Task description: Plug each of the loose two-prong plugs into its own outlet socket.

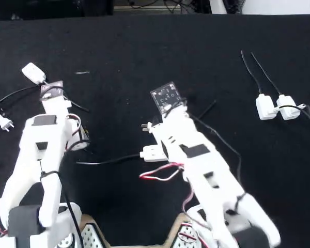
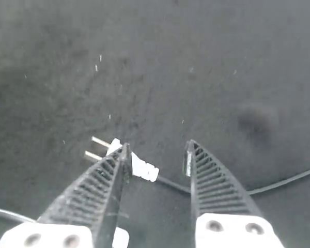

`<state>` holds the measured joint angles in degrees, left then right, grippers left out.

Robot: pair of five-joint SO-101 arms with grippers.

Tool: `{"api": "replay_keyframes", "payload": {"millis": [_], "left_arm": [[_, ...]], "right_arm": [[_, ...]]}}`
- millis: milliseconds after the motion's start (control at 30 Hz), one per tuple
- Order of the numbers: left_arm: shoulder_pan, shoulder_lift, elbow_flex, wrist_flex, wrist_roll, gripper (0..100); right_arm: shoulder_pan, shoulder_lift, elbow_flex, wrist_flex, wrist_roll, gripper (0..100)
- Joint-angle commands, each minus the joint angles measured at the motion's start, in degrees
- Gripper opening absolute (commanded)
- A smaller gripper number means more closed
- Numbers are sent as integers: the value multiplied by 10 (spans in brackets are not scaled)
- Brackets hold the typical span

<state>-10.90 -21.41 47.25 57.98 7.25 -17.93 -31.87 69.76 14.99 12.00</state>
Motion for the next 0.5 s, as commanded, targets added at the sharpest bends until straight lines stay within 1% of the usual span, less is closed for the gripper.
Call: {"api": "replay_keyframes", "payload": {"millis": [0,100,167,333,400,467], "left_arm": [[8,-20,32,-55,12,195],[9,-20,85,-130,12,195],[9,-23,106,-164,12,195],[10,-26,112,-173,12,195],[10,-26,113,-173,12,195],[10,-26,113,-173,12,195]], "right_arm": [[-10,110,-74,-27,-5,166],[-11,167,-102,-26,-5,166],[-11,189,-114,-24,-4,166],[-47,183,-137,55,0,168],[-61,175,-136,67,1,169],[-63,167,-133,69,19,169]]}}
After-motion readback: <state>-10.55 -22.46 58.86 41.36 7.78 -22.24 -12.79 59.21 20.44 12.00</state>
